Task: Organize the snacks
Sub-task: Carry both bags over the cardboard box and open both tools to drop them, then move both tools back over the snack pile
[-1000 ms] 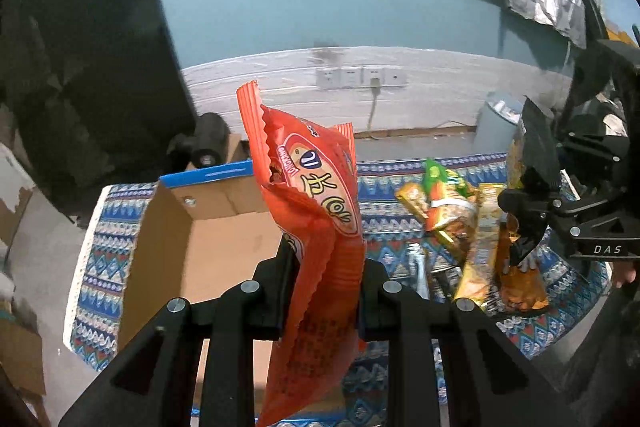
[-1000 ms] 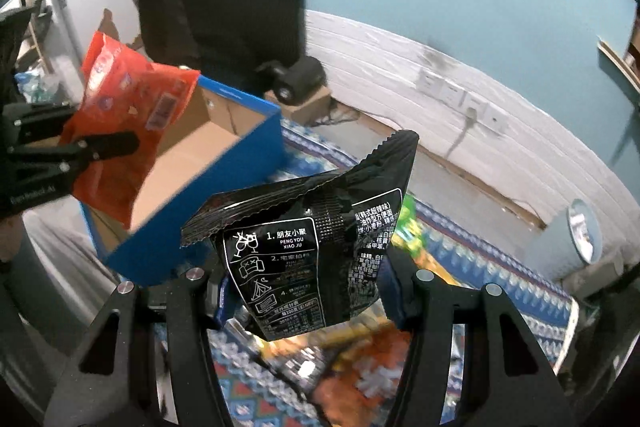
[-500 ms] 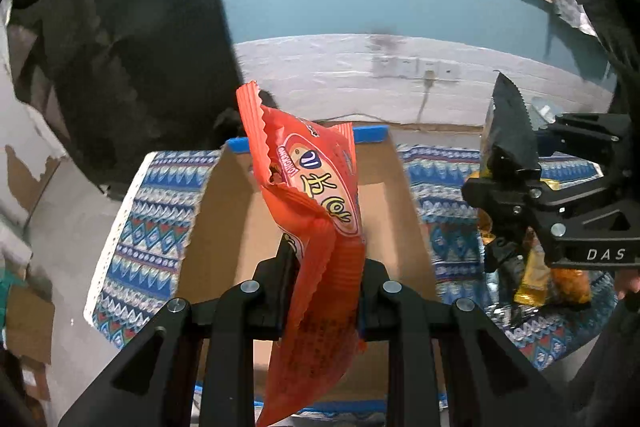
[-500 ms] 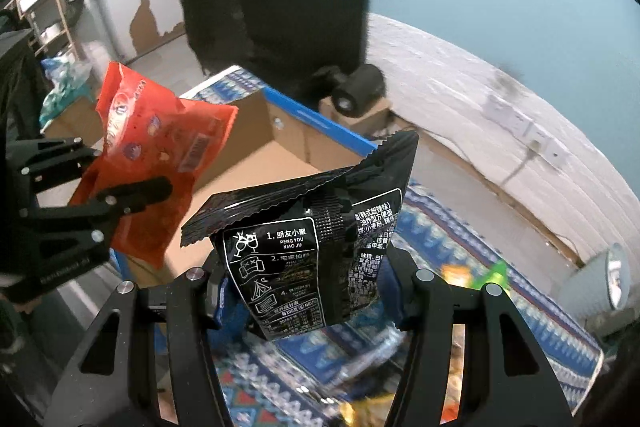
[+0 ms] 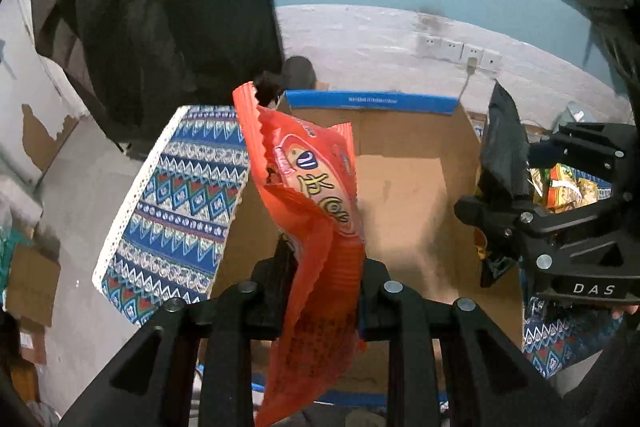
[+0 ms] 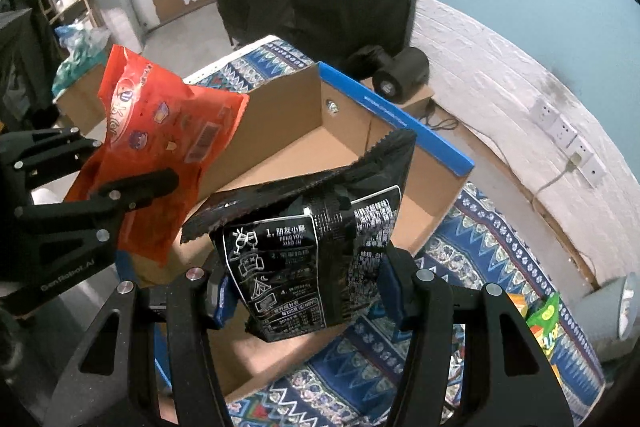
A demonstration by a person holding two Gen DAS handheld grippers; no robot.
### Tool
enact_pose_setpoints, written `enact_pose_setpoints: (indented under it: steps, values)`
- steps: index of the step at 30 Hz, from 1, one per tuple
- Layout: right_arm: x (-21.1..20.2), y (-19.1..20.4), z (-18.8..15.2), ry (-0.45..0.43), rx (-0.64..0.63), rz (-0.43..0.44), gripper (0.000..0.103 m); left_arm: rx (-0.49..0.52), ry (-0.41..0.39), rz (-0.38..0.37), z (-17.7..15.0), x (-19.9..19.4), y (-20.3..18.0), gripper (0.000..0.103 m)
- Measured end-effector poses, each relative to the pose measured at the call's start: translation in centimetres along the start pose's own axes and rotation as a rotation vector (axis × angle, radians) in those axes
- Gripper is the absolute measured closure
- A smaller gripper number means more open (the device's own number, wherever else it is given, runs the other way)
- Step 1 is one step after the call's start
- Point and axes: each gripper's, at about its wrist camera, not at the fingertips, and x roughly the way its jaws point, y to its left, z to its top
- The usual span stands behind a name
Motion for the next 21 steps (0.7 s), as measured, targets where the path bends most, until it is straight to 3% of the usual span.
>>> enact_pose_setpoints:
  steps: [7, 21]
  values:
    - [-0.8, 0.0, -0.5, -0.018, 0.006, 0.007, 0.031, 0.029, -0.033, 0.038, 0.1, -0.7, -0.8, 0.051]
    - [-3.5, -2.3, -2.2, -0.045, 0.071, -0.014, 0.029, 0.073, -0.049, -0.002, 0.5, -1.5, -3.5, 0.050]
